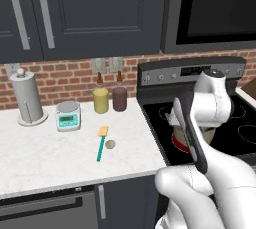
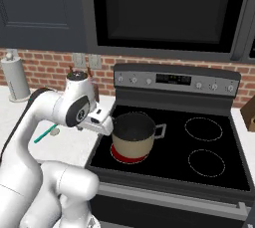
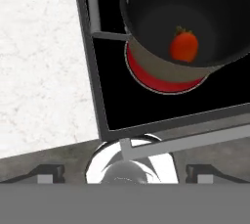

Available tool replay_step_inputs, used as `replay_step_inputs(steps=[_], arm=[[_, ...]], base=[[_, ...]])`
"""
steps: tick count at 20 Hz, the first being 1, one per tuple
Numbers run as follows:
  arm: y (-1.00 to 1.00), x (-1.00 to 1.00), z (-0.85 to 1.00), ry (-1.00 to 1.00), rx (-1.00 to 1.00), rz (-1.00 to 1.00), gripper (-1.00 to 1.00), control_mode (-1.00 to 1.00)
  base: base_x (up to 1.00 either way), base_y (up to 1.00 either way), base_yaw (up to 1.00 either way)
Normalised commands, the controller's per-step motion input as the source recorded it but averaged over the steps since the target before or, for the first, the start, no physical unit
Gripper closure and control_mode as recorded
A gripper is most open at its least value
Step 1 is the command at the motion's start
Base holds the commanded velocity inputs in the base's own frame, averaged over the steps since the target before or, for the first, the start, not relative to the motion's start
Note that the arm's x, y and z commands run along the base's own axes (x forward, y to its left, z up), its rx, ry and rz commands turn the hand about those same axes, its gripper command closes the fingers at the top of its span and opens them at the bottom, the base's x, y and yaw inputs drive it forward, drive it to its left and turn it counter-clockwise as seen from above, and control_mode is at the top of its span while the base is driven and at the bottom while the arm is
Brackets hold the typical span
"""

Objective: Put the garlic and tomato in the pot. Retrieve the spatula and lightly stir the vegetables in the pot.

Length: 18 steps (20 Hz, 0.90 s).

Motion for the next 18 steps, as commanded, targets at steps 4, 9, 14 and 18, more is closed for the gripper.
replay_step_inputs(steps=[4, 9, 14, 18], arm=[[1.0, -0.06, 0.01, 0.18, 0.0, 0.08, -1.0, -1.0], [1.0, 0.03, 0.0, 0.2, 0.0, 0.15, -1.0, -1.0], [0.98, 0.17, -0.16, 0.13, 0.0, 0.21, -1.0, -1.0], [0.8, 0.33, -0.31, 0.04, 0.0, 0.19, -1.0, -1.0]], base=[[0.0, 0.0, 0.0], [0.0, 0.0, 0.0], [0.0, 0.0, 0.0], [0.0, 0.0, 0.0]])
